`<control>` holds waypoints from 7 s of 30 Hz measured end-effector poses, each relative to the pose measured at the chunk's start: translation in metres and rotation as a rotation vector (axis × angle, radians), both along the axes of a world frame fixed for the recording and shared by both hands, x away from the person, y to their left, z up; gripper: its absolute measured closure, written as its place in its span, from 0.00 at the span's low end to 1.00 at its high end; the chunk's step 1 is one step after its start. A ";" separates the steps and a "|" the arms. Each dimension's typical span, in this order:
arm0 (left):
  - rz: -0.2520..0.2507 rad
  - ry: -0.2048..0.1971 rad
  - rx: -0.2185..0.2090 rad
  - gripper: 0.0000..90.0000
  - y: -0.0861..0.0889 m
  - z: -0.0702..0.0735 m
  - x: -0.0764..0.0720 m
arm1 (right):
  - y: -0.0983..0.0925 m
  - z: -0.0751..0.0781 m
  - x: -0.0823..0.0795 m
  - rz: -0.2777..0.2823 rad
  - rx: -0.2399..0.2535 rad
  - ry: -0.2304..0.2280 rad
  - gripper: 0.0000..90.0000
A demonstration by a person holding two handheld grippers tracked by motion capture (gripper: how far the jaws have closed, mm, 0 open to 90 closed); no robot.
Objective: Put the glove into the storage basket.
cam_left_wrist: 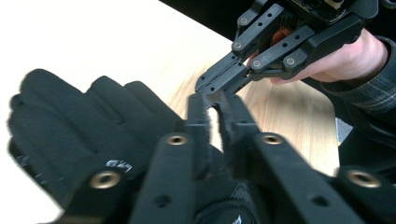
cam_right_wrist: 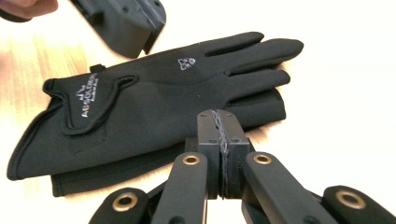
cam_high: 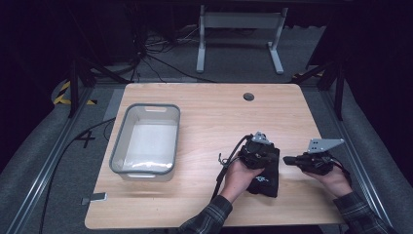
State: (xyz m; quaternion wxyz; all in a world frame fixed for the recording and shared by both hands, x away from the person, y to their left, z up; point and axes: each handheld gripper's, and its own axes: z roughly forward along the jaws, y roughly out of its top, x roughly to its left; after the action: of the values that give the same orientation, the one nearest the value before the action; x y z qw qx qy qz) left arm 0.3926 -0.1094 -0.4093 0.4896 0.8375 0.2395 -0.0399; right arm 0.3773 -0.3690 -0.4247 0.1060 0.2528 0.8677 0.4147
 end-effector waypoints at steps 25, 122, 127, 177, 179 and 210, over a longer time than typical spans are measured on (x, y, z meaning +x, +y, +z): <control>0.005 0.016 0.230 1.00 0.012 -0.043 0.002 | 0.013 -0.016 -0.001 0.042 -0.077 0.060 1.00; -0.162 -0.062 0.354 0.15 0.036 -0.048 0.038 | -0.038 -0.038 0.010 -0.261 -0.109 0.012 0.18; -0.169 -0.076 0.377 0.24 0.035 -0.046 0.034 | -0.038 -0.038 0.010 -0.257 -0.108 0.015 0.18; -0.013 0.022 0.304 0.74 0.087 0.033 0.036 | -0.037 -0.040 0.014 -0.279 -0.138 0.046 0.00; 0.004 0.018 0.303 0.74 0.094 0.039 0.036 | -0.037 -0.040 0.014 -0.279 -0.137 0.047 0.00; 0.363 -0.028 0.258 0.74 0.239 0.074 0.036 | -0.037 -0.040 0.014 -0.279 -0.137 0.046 0.00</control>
State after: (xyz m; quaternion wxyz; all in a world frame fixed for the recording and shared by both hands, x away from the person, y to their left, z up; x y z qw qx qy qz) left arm 0.4283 0.1295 -0.3356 0.3808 0.8368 0.3825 0.0915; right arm 0.3911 -0.4059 -0.4645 0.1596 0.3726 0.8526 0.3298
